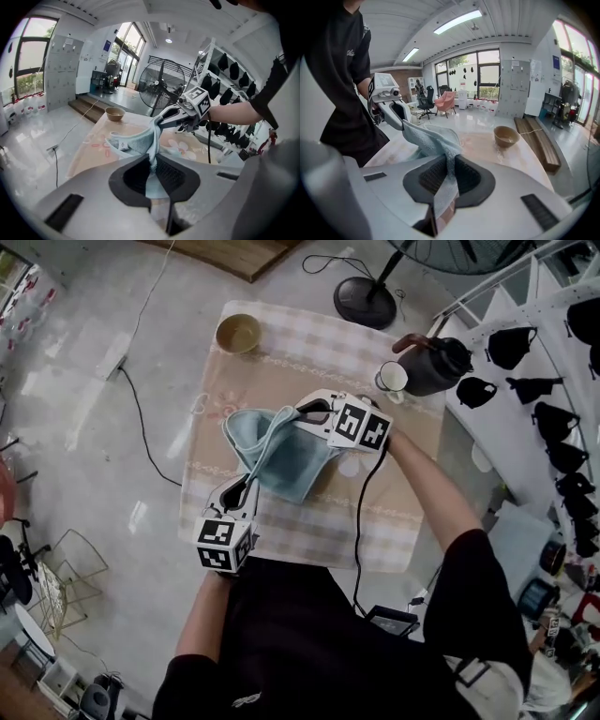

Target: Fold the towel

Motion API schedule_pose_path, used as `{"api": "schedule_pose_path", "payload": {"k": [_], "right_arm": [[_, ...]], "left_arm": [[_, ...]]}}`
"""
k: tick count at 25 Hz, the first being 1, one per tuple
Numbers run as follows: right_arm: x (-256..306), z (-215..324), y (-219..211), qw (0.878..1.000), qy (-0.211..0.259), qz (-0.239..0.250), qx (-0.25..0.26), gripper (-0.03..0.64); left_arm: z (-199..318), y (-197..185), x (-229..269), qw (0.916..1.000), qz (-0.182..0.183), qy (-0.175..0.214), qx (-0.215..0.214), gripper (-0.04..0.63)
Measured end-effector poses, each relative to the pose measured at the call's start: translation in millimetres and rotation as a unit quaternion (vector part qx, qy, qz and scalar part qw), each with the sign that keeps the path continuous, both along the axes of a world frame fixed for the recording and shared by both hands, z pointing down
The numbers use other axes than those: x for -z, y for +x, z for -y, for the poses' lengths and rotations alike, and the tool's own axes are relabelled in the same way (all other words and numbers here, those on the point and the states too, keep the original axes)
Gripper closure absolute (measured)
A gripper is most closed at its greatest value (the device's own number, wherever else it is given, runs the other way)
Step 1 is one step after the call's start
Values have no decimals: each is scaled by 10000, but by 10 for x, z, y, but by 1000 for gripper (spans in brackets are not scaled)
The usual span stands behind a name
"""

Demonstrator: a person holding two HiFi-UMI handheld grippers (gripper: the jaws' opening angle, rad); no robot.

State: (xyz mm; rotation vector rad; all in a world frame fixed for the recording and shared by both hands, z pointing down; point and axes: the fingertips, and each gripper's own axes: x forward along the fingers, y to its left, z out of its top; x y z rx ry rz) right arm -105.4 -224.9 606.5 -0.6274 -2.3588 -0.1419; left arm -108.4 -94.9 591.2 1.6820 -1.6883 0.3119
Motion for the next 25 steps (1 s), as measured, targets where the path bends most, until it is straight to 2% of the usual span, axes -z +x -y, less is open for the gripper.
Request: {"api": "schedule_pose_path", "payload": {"k": [4, 10, 18, 22, 25], "right_arm": [[-83, 75, 309, 9991, -145, -8, -398, 575], [-212, 143, 669, 9951, -190, -61, -971, 575], [-378, 131, 991, 9870, -228, -100, -1585, 563], [-441, 146, 1174, 9801, -217, -143, -1969, 495], [-468, 159, 1390, 9682, -386, -147, -2467, 463]], "left_arm": [[120, 312, 41, 9978, 174, 60, -632, 554], [186, 802, -61, 9837, 462, -75, -1737, 554], [171, 1145, -261, 9680, 532, -258, -2438, 554], [108, 1354, -433, 9564, 550, -292, -2854, 554], [99, 1487, -539, 9463, 616, -329, -3157, 554]]}}
